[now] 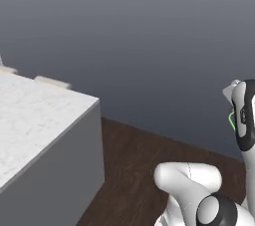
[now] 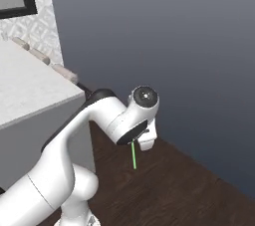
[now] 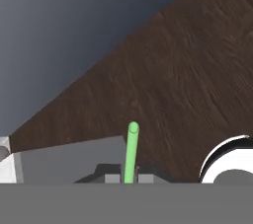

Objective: Take a straw from the drawer in front and place it inside the glass cup on the dining counter.

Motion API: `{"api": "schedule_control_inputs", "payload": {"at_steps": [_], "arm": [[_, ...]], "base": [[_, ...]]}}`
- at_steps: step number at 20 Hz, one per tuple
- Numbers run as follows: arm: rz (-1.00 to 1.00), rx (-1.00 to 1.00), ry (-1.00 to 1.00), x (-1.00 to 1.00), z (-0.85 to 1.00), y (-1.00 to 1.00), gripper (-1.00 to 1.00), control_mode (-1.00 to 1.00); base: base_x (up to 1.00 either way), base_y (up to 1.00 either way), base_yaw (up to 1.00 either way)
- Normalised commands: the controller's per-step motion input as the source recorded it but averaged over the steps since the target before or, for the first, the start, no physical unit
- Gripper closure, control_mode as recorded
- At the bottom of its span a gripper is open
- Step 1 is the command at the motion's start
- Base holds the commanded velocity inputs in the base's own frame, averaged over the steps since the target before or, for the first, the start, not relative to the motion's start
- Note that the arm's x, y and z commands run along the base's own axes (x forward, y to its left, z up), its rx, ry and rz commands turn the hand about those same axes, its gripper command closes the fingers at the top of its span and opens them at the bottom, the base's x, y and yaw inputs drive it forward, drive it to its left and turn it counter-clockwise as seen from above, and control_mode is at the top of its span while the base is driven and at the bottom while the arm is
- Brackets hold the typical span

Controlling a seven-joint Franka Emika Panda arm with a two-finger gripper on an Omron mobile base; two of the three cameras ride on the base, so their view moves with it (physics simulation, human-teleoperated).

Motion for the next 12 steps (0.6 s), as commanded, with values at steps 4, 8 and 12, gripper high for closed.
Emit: {"api": "schedule_control_inputs", "payload": {"at_steps": [4,8,12], "arm": [[0.00,0.00,0.00,0.00,0.00,0.00,1.00,1.00],[0.00,0.00,0.00,0.00,0.00,0.00,1.00,1.00],[0.00,0.00,0.00,0.00,0.00,0.00,1.00,1.00]], "base": [[1.00,-0.45,0.48],[1.00,-0.49,0.47],[0.98,-0.47,0.47]]}}
